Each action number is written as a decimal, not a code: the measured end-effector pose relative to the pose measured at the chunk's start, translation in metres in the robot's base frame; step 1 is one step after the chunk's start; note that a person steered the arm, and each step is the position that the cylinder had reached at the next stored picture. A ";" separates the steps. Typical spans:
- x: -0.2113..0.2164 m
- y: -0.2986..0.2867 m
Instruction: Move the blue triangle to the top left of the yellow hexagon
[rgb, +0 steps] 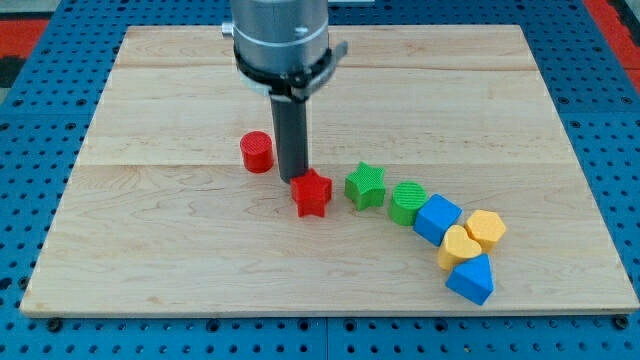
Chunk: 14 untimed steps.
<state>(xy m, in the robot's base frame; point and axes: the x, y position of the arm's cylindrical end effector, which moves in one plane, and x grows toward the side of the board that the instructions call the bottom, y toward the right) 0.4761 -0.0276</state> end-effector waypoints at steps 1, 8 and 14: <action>0.032 0.000; 0.128 0.186; 0.117 0.222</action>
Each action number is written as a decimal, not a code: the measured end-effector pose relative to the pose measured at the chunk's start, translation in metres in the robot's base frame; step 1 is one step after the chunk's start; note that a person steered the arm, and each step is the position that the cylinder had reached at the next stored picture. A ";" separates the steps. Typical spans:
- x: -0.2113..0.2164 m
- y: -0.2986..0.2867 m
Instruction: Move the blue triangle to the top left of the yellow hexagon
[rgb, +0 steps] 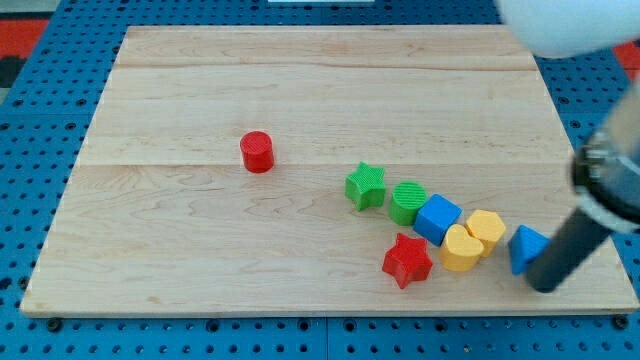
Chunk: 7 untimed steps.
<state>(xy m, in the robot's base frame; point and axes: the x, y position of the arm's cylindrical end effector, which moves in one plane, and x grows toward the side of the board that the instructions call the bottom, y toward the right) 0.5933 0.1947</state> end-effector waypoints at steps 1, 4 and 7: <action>-0.027 0.007; -0.210 -0.019; -0.195 -0.004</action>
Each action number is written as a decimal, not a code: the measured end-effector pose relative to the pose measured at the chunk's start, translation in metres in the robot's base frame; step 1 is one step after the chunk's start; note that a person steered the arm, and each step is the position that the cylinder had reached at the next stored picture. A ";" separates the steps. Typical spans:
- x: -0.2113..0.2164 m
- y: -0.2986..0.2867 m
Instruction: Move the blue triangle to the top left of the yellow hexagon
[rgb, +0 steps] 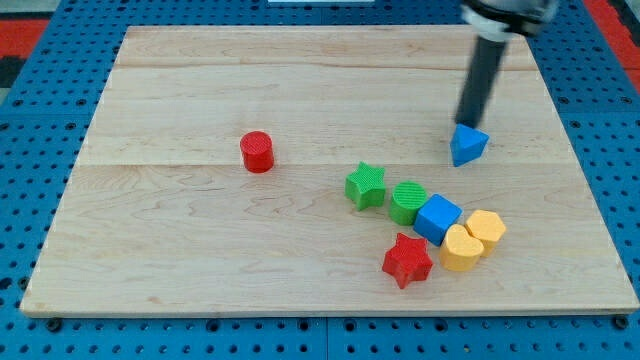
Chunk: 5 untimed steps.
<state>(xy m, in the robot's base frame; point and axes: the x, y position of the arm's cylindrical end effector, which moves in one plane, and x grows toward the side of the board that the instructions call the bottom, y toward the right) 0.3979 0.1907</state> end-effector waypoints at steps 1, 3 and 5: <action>0.050 0.000; 0.044 -0.025; 0.054 -0.016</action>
